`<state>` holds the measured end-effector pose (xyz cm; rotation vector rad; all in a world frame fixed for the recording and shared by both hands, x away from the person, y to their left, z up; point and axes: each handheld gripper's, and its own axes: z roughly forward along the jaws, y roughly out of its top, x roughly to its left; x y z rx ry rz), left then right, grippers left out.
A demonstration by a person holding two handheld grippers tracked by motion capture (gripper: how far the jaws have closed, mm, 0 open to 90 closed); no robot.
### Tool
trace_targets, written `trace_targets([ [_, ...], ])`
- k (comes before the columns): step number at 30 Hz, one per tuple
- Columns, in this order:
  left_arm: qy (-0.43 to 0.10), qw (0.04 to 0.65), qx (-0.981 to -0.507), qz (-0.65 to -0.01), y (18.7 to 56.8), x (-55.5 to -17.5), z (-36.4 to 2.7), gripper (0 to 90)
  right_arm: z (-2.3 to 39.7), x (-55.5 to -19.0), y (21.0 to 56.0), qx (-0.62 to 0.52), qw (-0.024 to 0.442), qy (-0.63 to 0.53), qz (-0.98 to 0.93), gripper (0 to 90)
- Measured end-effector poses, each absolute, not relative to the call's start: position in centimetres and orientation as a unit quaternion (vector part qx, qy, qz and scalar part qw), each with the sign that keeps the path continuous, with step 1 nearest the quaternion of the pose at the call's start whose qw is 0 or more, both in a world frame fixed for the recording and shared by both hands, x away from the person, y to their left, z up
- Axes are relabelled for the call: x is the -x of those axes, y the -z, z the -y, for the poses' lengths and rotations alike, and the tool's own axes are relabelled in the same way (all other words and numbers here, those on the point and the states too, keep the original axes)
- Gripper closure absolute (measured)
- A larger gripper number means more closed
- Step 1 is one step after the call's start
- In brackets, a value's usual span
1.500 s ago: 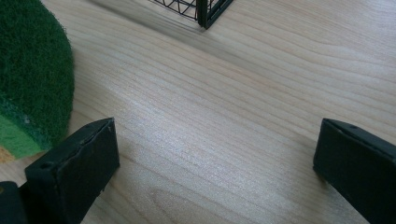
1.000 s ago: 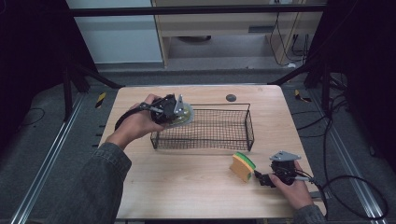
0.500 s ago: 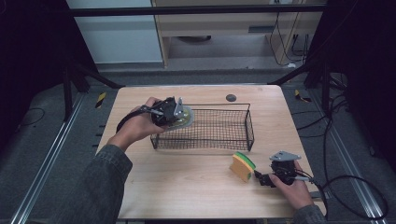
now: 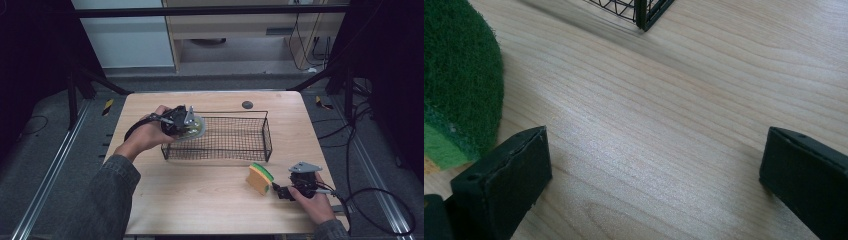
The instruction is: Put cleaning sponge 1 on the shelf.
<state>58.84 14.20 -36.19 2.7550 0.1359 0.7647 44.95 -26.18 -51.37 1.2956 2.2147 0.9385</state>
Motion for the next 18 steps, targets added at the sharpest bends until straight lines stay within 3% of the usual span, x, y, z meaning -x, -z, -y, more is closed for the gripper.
trace_targets([
  [18,-0.242,0.138,-0.959,-0.057,38.6,-59.7,-14.7,70.8,26.2,-44.9,51.4,-0.465,0.203,-0.336,-0.794,0.5],
])
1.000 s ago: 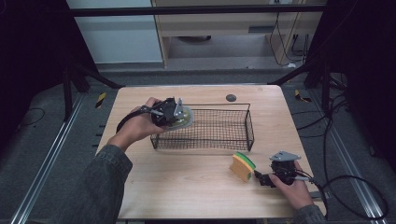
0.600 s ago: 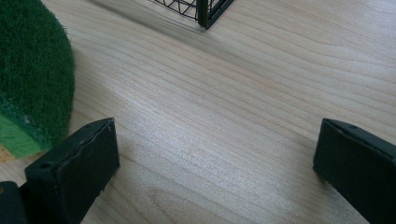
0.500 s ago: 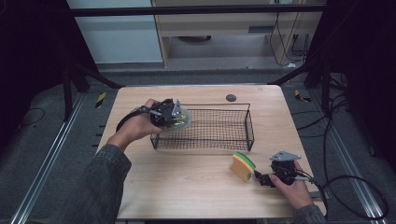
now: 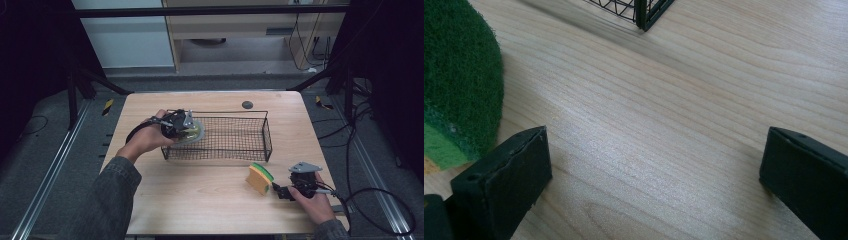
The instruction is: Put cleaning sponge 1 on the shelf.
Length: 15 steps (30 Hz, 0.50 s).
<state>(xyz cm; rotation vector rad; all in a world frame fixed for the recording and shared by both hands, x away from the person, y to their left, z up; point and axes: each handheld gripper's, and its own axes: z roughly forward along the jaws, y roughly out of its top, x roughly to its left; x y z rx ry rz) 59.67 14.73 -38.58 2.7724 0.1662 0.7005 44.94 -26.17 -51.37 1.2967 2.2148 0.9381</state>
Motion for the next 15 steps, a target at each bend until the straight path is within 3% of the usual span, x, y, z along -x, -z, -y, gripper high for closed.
trace_targets([
  [15,-0.228,0.127,-0.963,-0.066,39.9,-60.1,-14.3,70.8,26.2,-44.9,51.4,-0.464,0.203,-0.336,-0.794,0.5],
])
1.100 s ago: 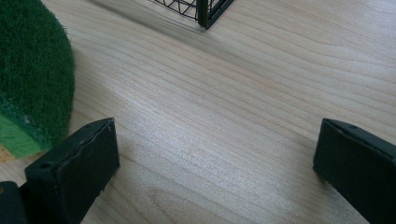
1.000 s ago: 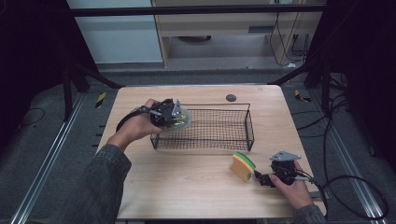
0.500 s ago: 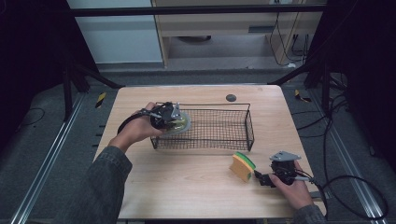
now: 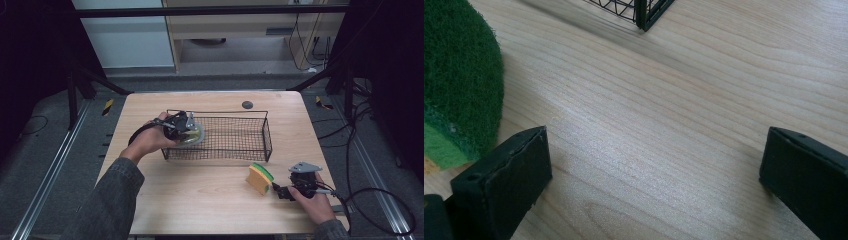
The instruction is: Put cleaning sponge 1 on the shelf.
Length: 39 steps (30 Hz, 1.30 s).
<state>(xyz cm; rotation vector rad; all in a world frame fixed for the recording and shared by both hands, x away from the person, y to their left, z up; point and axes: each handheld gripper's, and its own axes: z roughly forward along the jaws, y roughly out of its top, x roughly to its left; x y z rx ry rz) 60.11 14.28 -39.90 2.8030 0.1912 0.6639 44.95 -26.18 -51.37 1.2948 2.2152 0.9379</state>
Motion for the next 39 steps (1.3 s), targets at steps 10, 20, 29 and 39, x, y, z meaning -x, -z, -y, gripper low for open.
trace_targets([
  [10,-0.218,0.123,-0.966,-0.07,41.0,-60.4,-14.1,70.8,26.2,-44.9,51.4,-0.464,0.203,-0.336,-0.794,0.5],
  [20,-0.217,0.12,-0.966,-0.07,41.3,-60.5,-14.0,70.8,26.2,-44.9,51.4,-0.465,0.203,-0.336,-0.794,0.5],
  [29,-0.207,0.113,-0.969,-0.072,41.6,-60.6,-13.8,70.7,26.2,-44.9,51.4,-0.465,0.203,-0.336,-0.793,0.5],
  [39,-0.19,0.106,-0.973,-0.08,42.2,-60.9,-13.6,70.3,26.2,-44.9,51.4,-0.465,0.202,-0.336,-0.794,0.5],
])
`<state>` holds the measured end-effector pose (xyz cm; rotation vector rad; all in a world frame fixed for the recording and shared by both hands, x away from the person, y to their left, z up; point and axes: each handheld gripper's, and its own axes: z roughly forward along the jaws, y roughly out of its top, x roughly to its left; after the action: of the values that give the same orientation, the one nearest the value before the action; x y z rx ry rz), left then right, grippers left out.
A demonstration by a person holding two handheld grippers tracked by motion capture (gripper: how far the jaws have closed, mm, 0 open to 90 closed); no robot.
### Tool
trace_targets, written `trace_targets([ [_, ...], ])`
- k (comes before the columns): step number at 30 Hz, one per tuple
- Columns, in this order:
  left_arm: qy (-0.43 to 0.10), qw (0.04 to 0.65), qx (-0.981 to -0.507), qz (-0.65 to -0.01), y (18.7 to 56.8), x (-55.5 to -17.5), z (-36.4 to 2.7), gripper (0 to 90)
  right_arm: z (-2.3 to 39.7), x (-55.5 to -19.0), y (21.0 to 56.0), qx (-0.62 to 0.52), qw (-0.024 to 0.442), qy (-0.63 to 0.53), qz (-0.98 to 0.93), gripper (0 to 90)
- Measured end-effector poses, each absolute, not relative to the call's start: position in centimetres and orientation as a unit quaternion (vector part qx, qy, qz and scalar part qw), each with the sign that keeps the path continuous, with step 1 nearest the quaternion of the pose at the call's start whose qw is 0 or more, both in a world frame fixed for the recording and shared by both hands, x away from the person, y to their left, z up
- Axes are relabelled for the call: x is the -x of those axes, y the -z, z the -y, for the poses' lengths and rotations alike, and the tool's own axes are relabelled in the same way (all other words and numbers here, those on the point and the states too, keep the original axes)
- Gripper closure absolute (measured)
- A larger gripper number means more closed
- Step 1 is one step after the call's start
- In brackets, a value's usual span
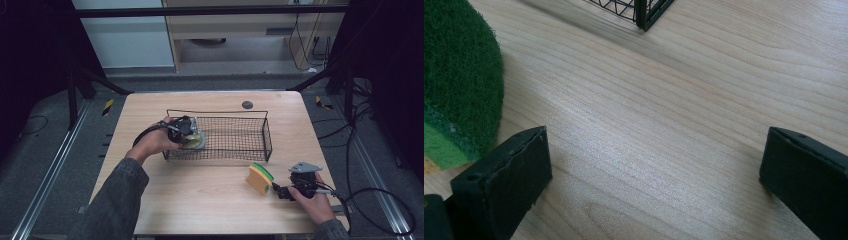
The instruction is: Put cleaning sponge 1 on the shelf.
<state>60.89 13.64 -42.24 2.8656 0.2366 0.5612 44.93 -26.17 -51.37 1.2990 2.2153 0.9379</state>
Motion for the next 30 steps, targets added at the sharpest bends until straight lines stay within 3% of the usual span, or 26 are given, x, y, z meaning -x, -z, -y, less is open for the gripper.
trace_targets([
  [7,-0.187,0.111,-0.972,-0.085,42.1,-60.8,-13.8,67.9,26.2,-44.9,51.4,-0.464,0.203,-0.336,-0.794,0.5],
  [16,-0.194,0.169,-0.96,-0.11,39.6,-60.0,-14.5,58.2,26.2,-44.9,51.4,-0.465,0.202,-0.336,-0.794,0.5],
  [21,-0.216,0.177,-0.952,-0.123,38.5,-59.2,-14.5,43.0,26.2,-44.9,51.4,-0.465,0.203,-0.336,-0.794,0.5],
  [26,-0.231,0.192,-0.94,-0.161,37.5,-58.3,-14.8,17.8,26.2,-45.0,51.4,-0.464,0.204,-0.336,-0.794,0.5],
  [30,-0.237,0.227,-0.926,-0.185,37.0,-56.8,-15.5,7.1,26.2,-45.0,51.3,-0.466,0.201,-0.336,-0.794,1.0],
])
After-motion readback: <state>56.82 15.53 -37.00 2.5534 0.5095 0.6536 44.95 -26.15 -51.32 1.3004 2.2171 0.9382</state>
